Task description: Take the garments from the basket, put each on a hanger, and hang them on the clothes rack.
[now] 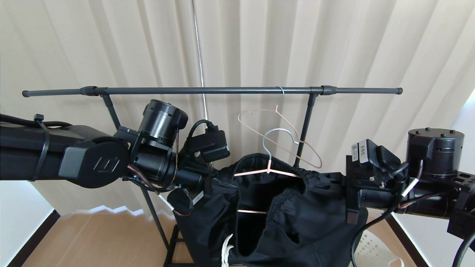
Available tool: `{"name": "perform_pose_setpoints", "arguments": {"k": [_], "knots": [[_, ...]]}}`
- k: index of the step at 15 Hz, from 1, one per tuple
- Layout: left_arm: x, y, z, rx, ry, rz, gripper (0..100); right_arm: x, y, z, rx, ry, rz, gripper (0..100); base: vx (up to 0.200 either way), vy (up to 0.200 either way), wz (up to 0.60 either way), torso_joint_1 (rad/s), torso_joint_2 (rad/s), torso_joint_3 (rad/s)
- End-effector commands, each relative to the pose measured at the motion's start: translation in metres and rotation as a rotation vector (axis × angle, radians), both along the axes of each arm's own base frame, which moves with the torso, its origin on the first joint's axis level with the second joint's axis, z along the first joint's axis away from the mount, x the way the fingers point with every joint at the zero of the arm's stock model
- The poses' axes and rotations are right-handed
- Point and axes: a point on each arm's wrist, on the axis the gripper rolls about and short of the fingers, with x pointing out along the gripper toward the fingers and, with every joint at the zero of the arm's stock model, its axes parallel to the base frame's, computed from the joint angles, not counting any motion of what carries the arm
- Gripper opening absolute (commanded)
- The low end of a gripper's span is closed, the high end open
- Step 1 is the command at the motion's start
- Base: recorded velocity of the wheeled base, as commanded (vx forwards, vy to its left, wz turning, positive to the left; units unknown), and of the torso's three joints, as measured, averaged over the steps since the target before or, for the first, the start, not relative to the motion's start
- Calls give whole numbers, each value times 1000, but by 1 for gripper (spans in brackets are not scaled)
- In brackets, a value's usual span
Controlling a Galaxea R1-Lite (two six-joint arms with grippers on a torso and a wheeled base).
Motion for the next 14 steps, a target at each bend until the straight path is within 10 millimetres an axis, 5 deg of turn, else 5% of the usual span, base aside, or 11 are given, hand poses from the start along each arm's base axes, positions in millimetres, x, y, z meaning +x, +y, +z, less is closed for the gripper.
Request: {"name": "perform_pose_setpoints", "arguments": {"k": [1,4,5,14], "knots": [[-5,4,6,-8,-15,5,0,3,1,0,12,25,-11,0,0,0,0,0,0,0],[-7,6,11,-14,-26,10,0,5,2,3,42,57,-23,0,0,0,0,0,0,0],[-7,6,11,-14,-26,10,0,5,2,3,42,57,-23,100,0,0,0,0,0,0],[-23,35,31,-63,-7,125,0,2,-17,18,106,52,-6,100,0,0,0,0,0,0]]}}
